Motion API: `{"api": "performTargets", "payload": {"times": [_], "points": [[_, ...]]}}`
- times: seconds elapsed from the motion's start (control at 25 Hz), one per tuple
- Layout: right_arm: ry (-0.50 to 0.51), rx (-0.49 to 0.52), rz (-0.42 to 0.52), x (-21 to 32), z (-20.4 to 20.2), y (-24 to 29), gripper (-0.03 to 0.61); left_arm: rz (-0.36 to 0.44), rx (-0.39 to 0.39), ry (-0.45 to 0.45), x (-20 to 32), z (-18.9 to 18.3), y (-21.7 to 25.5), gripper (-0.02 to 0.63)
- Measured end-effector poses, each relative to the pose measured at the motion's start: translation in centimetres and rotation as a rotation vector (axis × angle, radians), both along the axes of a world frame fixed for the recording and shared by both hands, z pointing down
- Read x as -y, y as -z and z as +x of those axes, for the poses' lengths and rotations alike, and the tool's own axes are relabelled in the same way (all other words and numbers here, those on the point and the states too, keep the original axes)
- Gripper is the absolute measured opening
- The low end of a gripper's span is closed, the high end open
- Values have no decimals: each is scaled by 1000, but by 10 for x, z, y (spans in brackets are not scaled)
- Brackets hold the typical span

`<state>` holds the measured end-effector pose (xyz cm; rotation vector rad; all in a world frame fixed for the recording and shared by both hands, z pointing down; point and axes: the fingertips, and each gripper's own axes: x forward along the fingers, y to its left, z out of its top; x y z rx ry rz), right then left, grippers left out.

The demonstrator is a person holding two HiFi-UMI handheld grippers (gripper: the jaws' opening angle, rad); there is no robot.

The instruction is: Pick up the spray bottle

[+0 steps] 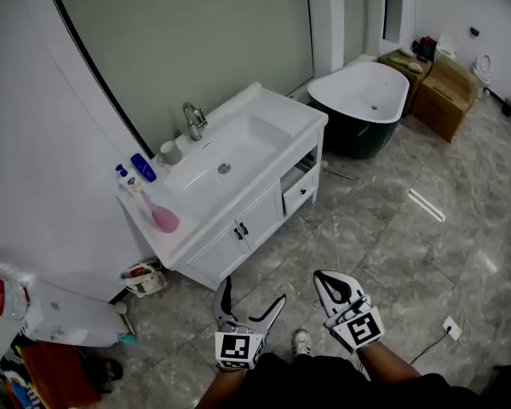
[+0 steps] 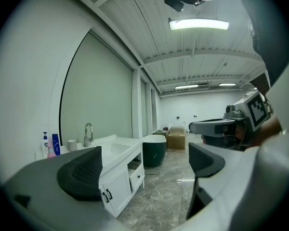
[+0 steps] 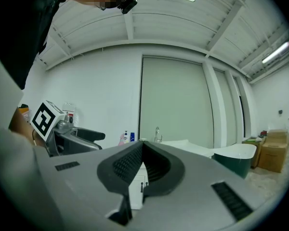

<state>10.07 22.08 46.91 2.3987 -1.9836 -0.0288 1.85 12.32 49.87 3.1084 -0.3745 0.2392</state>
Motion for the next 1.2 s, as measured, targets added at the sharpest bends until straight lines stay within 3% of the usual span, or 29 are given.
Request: {"api": "performTargets", "payload": {"times": [0.4, 0.72, 1.2], "points": [[115, 13, -34, 75, 15, -15, -2, -39, 27, 97, 64, 8, -20, 526], [194, -21, -28, 164, 28, -4, -2, -33, 0, 176, 144, 17, -13, 520], [293, -24, -35, 272, 15, 0, -2, -38, 9, 262, 246, 4, -16, 508]]}}
